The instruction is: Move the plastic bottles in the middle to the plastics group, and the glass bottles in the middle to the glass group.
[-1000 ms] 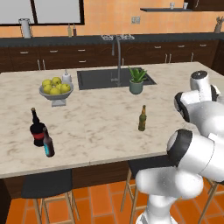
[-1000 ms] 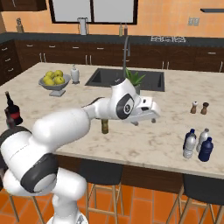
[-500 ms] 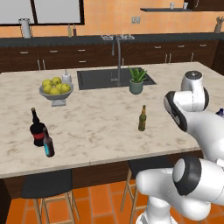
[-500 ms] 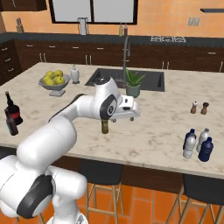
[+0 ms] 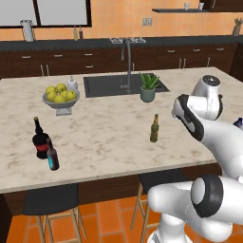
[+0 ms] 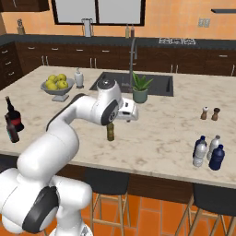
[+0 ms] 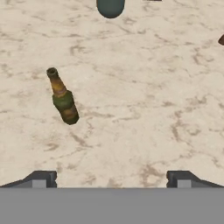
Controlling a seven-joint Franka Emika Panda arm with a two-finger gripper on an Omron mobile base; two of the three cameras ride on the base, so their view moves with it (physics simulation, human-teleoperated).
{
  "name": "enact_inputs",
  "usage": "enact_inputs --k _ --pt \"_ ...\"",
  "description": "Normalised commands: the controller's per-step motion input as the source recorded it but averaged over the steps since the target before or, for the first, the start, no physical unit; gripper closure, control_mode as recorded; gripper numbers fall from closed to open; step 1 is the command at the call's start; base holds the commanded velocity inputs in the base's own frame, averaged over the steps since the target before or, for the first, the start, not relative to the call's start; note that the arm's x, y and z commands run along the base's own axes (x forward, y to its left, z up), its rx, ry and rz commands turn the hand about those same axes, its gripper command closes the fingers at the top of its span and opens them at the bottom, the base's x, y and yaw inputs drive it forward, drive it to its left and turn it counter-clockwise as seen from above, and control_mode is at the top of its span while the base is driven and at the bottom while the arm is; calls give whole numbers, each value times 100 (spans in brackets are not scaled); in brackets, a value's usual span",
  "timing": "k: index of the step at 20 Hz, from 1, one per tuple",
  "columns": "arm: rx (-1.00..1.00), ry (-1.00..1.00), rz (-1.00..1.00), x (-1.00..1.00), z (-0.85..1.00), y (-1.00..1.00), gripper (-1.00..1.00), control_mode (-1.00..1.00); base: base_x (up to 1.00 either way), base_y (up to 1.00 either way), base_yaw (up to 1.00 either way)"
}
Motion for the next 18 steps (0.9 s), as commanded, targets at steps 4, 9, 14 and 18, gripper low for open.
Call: enact_inputs --k 4,9,14,18 --pt "0 -7 1 30 2 15 -100 -100 0 0 0" --pt "1 -6 2 41 -6 23 -100 -100 0 0 0" --pt "11 2 6 25 5 44 -100 -100 0 0 0" --pt "8 2 8 21 0 52 -100 -100 0 0 0"
